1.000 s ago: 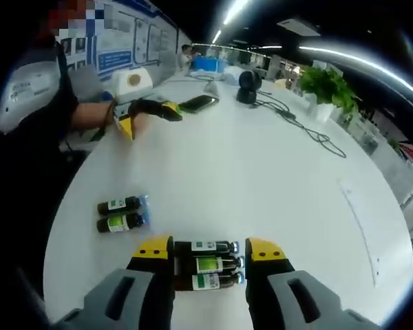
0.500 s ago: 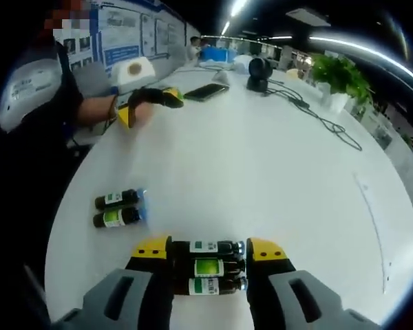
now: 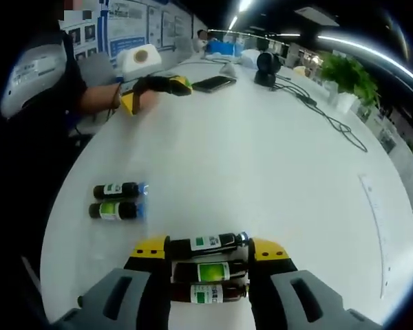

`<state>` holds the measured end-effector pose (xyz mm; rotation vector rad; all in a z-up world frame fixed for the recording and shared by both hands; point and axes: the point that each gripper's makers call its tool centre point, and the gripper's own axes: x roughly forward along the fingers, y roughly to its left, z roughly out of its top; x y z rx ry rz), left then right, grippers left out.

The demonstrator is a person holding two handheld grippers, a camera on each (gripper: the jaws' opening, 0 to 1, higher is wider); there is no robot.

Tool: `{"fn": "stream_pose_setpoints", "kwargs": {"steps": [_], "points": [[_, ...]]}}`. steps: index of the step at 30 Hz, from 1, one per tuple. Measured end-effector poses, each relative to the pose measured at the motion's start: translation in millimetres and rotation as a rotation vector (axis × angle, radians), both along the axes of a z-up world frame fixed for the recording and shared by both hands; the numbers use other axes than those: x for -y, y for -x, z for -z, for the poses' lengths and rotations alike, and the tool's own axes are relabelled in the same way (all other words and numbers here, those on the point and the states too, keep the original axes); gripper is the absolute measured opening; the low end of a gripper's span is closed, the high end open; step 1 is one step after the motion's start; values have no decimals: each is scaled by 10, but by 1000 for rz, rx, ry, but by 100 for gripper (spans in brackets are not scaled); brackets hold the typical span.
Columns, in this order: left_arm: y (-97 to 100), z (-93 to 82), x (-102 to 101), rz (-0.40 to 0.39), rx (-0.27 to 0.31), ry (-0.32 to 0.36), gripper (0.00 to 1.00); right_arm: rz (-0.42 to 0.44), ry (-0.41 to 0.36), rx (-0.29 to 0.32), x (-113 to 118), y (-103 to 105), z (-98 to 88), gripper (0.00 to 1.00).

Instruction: Grip medicine bottles put into box

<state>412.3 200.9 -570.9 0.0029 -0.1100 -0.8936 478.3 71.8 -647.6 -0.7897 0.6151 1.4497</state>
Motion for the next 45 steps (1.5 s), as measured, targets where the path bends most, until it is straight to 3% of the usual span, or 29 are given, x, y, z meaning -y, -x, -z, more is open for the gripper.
{"fn": "stream_pose_setpoints", "kwargs": {"steps": [15,22,28,38,45], "points": [[-1,1,1,-1,0,-1,38,-29,-7,18,-78,29,15,40],[-2,-2,2,0,1,1,38,-48,-2,0,-44,42,-41,45],[-1,-4,3,3,0,3,38,-90,20,20,-66,3,-14,46],[-2,-5,1,2,-1,5,38,-147,44,-7,-159,5,40,44],[-1,-7,0,5,-2,8,38,-120,27,-33,-195,14,44,42]]}}
